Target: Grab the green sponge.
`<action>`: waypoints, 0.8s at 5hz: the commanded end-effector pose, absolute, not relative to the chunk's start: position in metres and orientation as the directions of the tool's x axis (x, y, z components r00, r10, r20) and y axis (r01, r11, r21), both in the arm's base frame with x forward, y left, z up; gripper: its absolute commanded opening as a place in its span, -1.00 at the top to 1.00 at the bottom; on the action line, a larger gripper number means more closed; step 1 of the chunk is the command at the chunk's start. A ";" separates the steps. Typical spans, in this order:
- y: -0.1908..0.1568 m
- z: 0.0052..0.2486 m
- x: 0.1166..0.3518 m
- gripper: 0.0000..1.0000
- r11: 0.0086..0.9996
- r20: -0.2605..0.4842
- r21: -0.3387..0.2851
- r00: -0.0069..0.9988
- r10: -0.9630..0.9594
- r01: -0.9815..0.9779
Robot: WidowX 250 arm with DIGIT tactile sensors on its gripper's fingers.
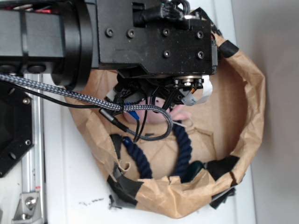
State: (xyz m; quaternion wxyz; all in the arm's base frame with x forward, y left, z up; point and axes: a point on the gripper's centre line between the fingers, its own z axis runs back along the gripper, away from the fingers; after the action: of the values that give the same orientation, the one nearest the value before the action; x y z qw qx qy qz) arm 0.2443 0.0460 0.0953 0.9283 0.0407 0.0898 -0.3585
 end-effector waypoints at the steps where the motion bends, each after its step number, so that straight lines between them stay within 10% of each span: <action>1: 0.048 0.107 0.244 -1.00 0.729 -0.163 0.050 0.726 -0.668 0.683; 4: 0.081 0.053 0.247 -1.00 0.605 -0.251 0.119 0.614 -0.749 0.787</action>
State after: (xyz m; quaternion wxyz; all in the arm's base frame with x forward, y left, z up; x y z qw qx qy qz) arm 0.2469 0.0712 0.0453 0.8878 0.0996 0.1019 -0.4376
